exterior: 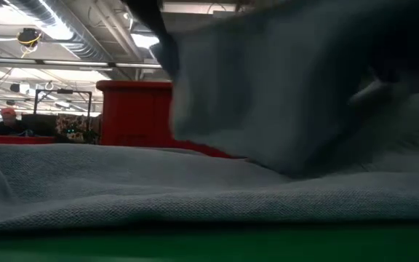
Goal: Fold Laundry from Bin
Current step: Remove the light blue jeans from the red bin
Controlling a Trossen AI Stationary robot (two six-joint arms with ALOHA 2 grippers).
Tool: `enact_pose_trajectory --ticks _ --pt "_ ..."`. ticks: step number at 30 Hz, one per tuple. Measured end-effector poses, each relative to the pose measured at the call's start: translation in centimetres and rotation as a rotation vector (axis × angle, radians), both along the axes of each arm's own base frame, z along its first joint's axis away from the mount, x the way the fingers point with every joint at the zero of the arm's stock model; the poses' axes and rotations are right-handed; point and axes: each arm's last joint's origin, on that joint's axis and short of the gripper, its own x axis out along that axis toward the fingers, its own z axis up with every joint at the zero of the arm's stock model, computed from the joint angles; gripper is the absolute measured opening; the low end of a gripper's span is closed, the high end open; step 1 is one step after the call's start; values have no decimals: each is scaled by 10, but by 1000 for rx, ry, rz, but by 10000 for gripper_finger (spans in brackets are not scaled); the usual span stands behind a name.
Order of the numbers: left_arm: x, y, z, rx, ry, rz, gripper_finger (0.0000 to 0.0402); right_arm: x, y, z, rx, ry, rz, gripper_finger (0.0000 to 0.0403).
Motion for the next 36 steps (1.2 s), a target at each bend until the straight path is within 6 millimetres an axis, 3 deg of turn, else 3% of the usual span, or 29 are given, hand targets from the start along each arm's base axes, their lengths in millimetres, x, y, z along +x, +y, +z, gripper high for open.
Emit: enact_pose_trajectory --ticks 6,13,18,26,36 --pt "-45 11 56 24 -147 196 0 15 -12 11 -92 -165 -60 12" --pt "-89 20 87 -69 -277 346 0 31 -27 30 -211 -382 -134 12" --pt "-117 28 95 -109 -306 438 0 41 -35 35 -277 -453 -143 12" --pt "-147 37 91 -110 -203 573 0 69 -59 15 -263 -430 -145 12" --pt "-145 43 80 -101 -165 627 0 100 -85 -8 -291 -458 -146 12"
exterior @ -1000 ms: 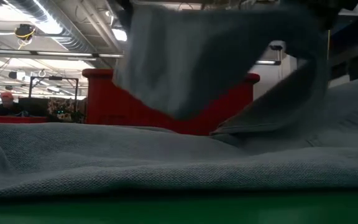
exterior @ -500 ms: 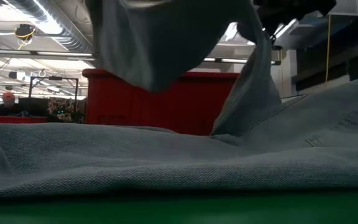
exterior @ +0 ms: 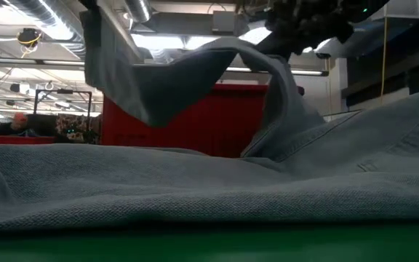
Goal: Fold Laundry from Bin
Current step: Remove the light blue jeans from the red bin
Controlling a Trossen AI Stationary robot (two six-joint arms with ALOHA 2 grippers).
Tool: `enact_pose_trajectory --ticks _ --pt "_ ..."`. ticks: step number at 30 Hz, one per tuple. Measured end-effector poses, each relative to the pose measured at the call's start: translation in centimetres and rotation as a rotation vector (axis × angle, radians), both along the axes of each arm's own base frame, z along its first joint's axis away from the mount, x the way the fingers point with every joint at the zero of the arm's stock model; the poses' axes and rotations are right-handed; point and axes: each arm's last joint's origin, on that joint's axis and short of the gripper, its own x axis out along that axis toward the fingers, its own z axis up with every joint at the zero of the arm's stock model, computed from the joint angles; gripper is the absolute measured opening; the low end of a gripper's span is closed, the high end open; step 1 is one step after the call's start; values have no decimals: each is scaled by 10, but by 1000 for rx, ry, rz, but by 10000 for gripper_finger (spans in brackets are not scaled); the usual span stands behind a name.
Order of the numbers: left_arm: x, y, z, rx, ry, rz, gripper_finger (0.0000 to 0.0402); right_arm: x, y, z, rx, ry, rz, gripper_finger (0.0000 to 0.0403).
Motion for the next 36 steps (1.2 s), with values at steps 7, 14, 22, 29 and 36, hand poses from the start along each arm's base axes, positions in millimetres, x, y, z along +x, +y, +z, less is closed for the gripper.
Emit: enact_pose_trajectory --ticks 7,14,22,29,36 --pt "7 -1 -27 -147 101 -40 0 13 -14 -20 -16 54 -79 12" --pt "13 -9 -66 -424 240 -121 0 22 -22 -42 18 129 -108 12" --pt "7 -19 -134 -664 503 -128 0 30 -29 -56 33 134 -96 12" --pt "-8 -29 -177 -754 688 -76 0 32 -28 -52 39 70 -30 65" --pt "-21 -35 -202 -774 796 17 0 34 -30 -33 103 138 -21 184"
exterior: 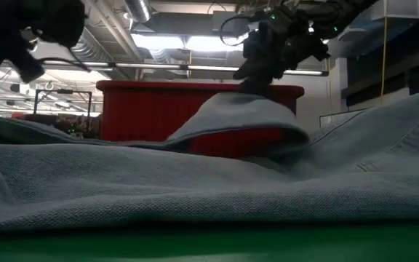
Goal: Fold Laundry from Bin
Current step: Remove the light blue jeans from the red bin
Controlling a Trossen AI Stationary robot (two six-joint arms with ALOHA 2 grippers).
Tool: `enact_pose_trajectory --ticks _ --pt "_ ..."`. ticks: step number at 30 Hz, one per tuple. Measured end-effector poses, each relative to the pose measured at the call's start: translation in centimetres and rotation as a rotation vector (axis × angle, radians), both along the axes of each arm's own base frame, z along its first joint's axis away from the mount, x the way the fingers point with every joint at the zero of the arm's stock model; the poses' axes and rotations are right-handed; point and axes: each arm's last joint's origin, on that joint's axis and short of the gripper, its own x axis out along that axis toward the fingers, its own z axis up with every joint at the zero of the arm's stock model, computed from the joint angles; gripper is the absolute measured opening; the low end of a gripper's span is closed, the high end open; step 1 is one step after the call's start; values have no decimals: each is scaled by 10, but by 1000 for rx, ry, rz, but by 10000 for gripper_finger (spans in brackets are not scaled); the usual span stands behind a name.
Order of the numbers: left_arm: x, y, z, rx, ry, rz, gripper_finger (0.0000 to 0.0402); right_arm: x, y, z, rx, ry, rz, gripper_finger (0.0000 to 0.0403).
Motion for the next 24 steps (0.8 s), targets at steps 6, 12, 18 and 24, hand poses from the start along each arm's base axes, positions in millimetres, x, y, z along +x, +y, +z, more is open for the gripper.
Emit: enact_pose_trajectory --ticks 6,12,18,24 --pt "-3 -4 -4 -2 21 -28 0 -6 4 58 -168 188 160 227" --pt "-4 -7 -4 1 22 -44 0 -32 19 106 -149 463 147 232" --pt "-4 -6 -4 25 27 -25 0 -55 39 107 -43 573 185 232" --pt "-4 -6 -4 27 27 -24 0 -75 56 81 76 648 159 232"
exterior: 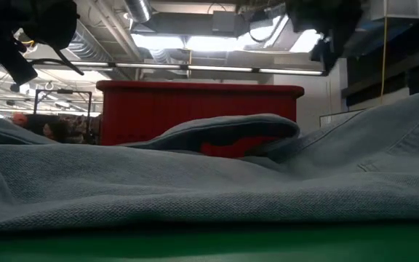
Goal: Fold Laundry from Bin
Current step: Remove the light blue jeans from the red bin
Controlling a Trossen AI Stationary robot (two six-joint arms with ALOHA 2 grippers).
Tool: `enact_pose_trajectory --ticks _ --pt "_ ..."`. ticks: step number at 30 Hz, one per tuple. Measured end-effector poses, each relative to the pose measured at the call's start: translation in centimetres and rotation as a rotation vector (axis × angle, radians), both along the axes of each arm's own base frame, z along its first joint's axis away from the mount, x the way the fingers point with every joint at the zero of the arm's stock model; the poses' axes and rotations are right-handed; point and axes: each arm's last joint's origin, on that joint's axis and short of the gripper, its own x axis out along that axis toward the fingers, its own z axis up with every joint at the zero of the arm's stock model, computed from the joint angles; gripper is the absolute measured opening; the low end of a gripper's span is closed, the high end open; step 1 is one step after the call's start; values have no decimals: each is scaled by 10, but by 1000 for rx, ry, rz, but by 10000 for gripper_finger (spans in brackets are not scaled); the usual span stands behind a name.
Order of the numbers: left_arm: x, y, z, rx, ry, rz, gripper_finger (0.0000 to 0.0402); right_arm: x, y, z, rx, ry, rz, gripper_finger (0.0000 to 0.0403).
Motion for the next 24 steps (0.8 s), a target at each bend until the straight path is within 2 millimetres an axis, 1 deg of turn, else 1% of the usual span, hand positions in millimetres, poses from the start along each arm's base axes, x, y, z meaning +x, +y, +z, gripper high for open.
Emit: enact_pose_trajectory --ticks 5,8,11,13,17,24 --pt "0 0 0 2 -5 -1 0 -18 13 -31 14 105 -91 232" --pt "1 0 0 6 -9 -3 0 -26 16 -49 -38 191 -157 232" --pt "1 1 0 19 -11 -8 0 -29 15 -63 -88 263 -241 232" --pt "1 1 -1 22 -12 -10 0 -30 13 -69 -103 290 -290 232" --pt "1 1 -1 22 -14 -10 0 -34 9 -78 -75 289 -354 232" --pt "1 1 -1 29 -16 -13 0 -48 2 -93 -37 324 -429 232"
